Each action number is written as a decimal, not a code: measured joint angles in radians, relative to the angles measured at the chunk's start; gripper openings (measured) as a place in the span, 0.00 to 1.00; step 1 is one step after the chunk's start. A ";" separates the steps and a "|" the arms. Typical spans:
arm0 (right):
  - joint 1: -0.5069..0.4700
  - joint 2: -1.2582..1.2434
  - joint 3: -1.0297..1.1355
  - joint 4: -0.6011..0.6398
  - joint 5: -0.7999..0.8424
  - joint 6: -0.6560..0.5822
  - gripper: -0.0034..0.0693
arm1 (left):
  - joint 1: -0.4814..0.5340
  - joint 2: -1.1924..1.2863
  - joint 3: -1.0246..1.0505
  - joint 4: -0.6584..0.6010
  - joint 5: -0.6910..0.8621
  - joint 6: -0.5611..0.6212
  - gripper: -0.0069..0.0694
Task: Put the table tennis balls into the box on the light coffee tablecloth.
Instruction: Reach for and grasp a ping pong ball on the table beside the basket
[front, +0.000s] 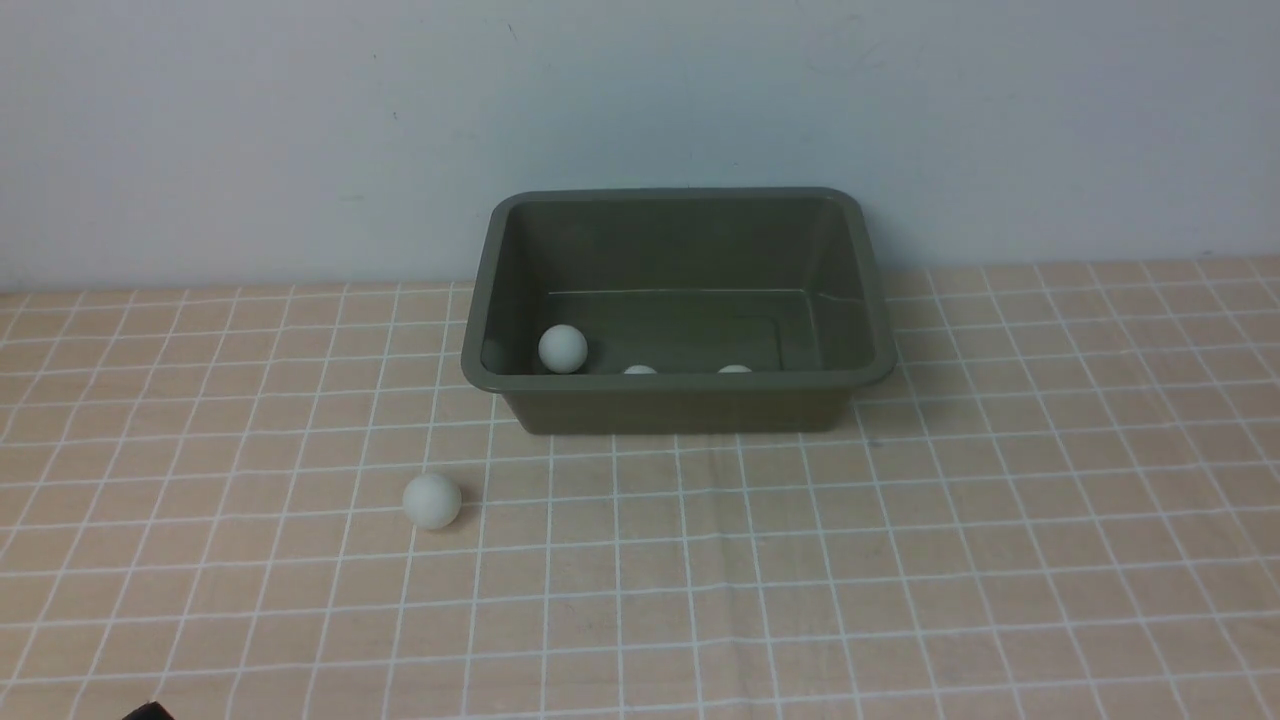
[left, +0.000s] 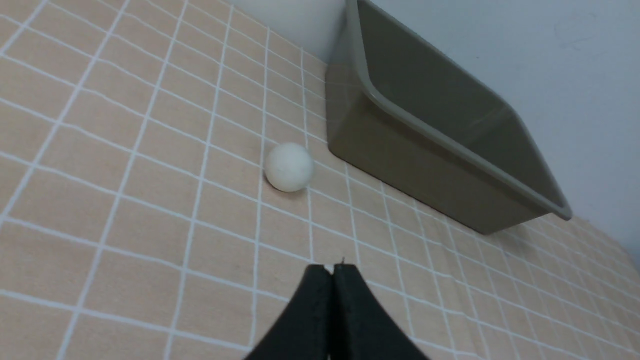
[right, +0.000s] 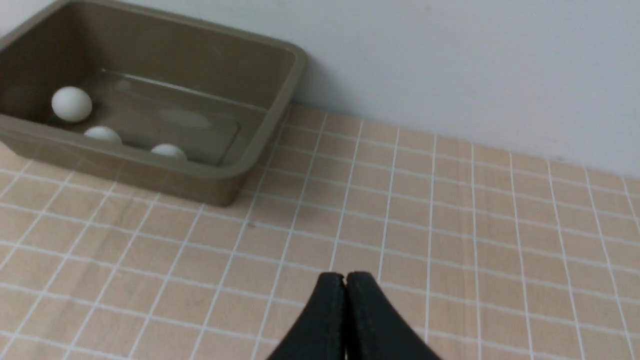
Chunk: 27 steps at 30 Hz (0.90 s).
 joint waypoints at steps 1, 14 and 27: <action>0.000 -0.022 0.018 0.014 0.024 0.000 0.02 | 0.000 0.000 0.000 -0.023 0.000 0.000 0.00; 0.000 -0.127 0.054 0.049 0.148 0.000 0.02 | 0.000 0.000 0.000 -0.116 -0.106 0.005 0.00; 0.000 -0.158 0.054 0.075 0.130 0.000 0.02 | 0.000 0.000 -0.003 -0.171 -0.177 0.005 0.00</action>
